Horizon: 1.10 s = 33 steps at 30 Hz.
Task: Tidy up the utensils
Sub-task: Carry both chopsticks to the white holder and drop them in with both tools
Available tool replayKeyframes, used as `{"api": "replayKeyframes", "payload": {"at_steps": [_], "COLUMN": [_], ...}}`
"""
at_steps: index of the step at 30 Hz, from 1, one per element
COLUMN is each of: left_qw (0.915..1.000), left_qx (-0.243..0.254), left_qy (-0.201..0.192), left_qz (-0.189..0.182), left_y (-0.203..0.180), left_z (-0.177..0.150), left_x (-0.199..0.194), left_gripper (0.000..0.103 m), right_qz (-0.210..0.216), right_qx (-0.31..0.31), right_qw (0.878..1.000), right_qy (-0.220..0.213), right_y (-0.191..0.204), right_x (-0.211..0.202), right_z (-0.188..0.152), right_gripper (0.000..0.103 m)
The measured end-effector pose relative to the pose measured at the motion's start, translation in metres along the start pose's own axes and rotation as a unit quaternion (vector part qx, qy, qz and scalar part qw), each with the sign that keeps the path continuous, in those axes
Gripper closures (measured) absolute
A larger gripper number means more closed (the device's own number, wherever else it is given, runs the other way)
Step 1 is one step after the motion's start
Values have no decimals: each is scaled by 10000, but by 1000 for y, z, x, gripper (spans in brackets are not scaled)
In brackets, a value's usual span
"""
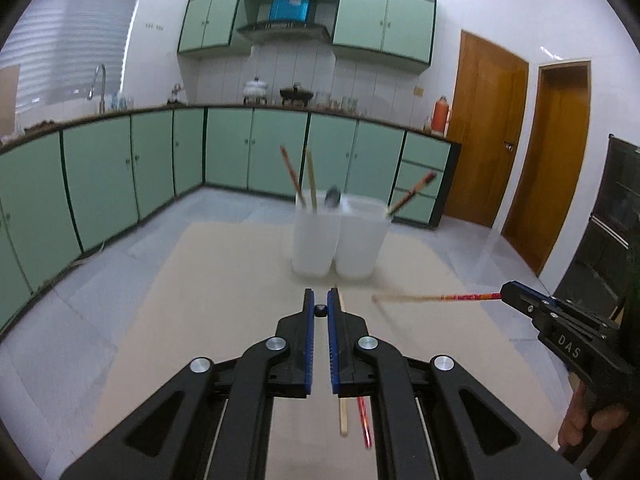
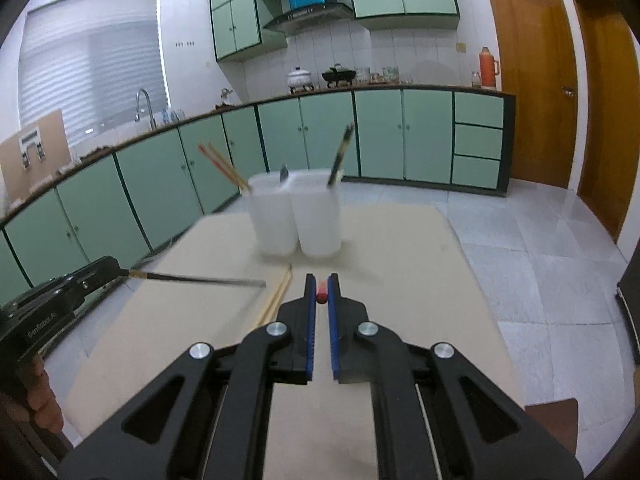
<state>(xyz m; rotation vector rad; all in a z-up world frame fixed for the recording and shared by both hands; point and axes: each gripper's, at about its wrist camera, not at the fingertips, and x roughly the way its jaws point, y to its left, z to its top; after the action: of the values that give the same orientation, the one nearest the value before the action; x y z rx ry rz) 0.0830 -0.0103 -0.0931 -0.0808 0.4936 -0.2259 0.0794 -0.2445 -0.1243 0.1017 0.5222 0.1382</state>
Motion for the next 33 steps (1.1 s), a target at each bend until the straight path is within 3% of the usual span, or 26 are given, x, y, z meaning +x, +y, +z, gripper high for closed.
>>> {"api": "replayKeyframes", "payload": {"at_steps": [12, 21, 33], "left_qw": [9995, 9986, 9936], "left_qx": [152, 185, 281], "left_qy": [-244, -399, -1003], "left_qz": [-161, -284, -441], "left_y": [-6, -5, -15], "left_z": [50, 72, 134], "left_x": [7, 6, 10], "left_gripper": [97, 97, 97], "right_qz": [607, 734, 769], "right_qx": [137, -110, -215], "right_qw": [9980, 9972, 9956], "right_qy": [119, 99, -492], "right_y": [1, 6, 1], "right_x": [13, 17, 13], "right_z": [76, 108, 176], "right_gripper": [98, 98, 98]}}
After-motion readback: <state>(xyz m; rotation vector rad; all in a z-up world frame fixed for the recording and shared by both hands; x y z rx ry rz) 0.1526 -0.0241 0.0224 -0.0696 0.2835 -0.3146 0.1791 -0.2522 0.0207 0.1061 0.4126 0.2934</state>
